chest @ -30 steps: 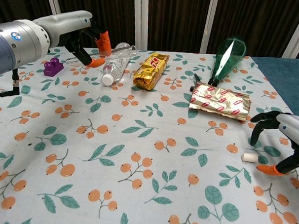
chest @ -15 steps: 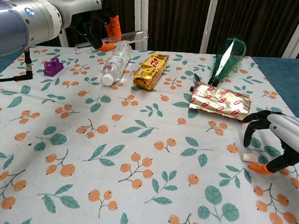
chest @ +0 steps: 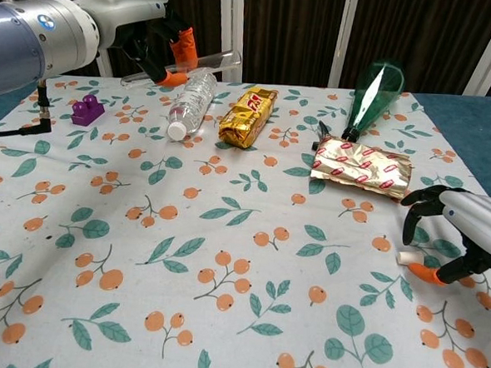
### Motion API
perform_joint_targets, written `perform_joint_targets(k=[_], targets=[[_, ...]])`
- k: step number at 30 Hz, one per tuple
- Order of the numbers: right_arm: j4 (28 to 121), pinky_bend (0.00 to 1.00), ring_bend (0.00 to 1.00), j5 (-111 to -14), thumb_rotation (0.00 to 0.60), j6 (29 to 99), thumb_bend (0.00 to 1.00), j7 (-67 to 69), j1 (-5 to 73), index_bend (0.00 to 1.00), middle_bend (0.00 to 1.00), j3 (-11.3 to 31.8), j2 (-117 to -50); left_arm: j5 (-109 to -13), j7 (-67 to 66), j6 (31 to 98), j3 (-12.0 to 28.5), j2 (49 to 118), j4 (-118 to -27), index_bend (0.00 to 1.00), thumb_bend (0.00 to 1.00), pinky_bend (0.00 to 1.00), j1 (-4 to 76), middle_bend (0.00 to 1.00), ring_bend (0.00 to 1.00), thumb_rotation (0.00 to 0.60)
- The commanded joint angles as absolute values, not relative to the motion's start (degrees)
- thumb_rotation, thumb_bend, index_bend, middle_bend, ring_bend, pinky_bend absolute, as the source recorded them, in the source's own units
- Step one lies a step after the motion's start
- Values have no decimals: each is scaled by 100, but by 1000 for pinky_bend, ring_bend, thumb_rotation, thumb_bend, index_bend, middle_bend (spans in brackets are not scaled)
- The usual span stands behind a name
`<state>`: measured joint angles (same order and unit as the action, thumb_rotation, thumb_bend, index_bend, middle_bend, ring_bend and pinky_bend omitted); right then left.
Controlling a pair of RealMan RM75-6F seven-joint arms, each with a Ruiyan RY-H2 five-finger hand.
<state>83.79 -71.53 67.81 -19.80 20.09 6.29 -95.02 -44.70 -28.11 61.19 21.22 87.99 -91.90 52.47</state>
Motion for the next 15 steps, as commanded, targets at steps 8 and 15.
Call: perform_joint_targets(k=[8,15], targets=[[8316,0,77,-7073,600,6750,358,-2002,2018,502,185,627,-9511,-4455,-2788,6173,2072,8765,-9225,577,594,0,5273,435,35,600],[8259,0,77,-7026,600,6720,394,-1998,2021,512,185,619,-9518,-4438,-2792,6210,2021,8750,-9264,578,595,0,5282,435,35,600]])
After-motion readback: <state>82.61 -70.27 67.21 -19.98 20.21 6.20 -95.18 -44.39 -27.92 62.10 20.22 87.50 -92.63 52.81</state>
